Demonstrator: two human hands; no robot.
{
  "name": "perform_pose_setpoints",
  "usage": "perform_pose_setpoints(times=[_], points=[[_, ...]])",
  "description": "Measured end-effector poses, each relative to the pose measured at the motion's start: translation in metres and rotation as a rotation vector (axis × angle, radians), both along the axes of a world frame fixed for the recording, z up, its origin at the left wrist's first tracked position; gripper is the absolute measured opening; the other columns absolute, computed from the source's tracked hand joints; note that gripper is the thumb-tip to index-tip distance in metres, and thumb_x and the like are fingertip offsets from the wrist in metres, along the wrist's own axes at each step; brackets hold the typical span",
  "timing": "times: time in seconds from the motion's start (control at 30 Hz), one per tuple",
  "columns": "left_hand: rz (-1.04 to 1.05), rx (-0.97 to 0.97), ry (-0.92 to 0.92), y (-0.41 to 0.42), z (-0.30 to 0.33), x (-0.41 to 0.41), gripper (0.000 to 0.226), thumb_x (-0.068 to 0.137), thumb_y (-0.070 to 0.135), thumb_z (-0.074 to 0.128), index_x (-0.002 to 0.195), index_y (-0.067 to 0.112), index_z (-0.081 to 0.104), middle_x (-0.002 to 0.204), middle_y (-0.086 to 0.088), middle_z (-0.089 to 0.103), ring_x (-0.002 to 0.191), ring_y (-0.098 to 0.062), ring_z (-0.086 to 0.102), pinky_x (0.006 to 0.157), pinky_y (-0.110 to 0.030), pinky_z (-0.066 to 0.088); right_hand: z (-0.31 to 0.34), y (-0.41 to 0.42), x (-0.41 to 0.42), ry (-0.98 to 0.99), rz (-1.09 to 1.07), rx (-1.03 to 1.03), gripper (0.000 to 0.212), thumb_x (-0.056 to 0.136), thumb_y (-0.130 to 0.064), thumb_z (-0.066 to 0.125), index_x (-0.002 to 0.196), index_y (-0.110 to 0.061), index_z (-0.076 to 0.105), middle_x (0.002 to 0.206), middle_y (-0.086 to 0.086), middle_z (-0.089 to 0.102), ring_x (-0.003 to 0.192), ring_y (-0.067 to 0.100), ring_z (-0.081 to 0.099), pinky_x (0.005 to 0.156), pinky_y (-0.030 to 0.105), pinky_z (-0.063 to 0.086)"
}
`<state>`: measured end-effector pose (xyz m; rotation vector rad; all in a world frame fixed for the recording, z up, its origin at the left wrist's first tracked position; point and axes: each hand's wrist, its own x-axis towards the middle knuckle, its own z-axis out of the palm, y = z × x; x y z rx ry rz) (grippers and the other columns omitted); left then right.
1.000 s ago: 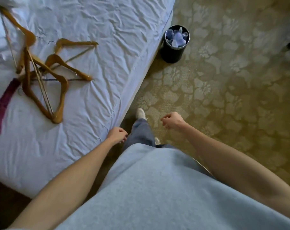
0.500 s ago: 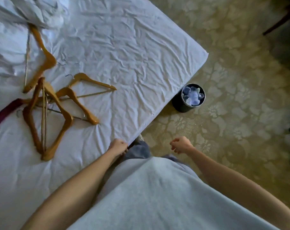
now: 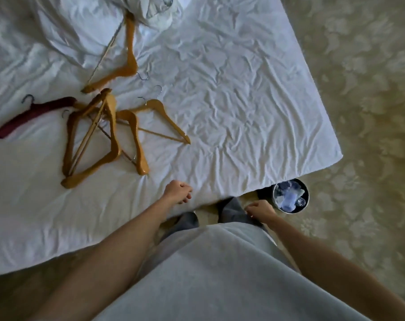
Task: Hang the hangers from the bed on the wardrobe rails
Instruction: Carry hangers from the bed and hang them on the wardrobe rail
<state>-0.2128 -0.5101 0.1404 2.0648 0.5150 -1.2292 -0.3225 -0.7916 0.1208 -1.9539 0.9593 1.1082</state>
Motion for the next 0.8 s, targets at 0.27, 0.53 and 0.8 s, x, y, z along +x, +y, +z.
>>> perform_pose_setpoints(times=[0.27,0.53,0.8], points=[[0.293,0.081,-0.025,0.001,0.009,0.013,0.019,0.093,0.018,0.058,0.084,0.008,0.072,0.082,-0.007,0.075,0.066,-0.015,0.065,0.059,-0.023,0.048,0.003,0.007,0.165,-0.068,0.281,0.17,0.015,0.094,-0.011,0.059,0.098,-0.005,0.072,0.076,0.008,0.071,0.061,0.018,0.062,0.055,0.026,0.051],[0.495,0.118,-0.085,0.058,-0.013,0.062,0.016,0.092,0.016,0.058,0.089,0.011,0.072,0.079,-0.005,0.074,0.057,-0.012,0.063,0.053,-0.023,0.051,-0.017,0.104,0.272,-0.107,0.46,0.217,0.02,0.094,-0.01,0.061,0.104,0.002,0.072,0.076,0.009,0.069,0.059,0.017,0.062,0.057,0.025,0.053],[0.627,0.207,-0.098,0.115,-0.067,0.152,0.027,0.091,0.02,0.056,0.084,0.003,0.075,0.069,-0.009,0.071,0.055,-0.022,0.064,0.066,-0.036,0.062,-0.068,0.184,0.357,-0.061,0.513,0.175,0.021,0.092,-0.01,0.063,0.106,0.003,0.072,0.07,0.006,0.066,0.054,0.017,0.06,0.051,0.025,0.049]])
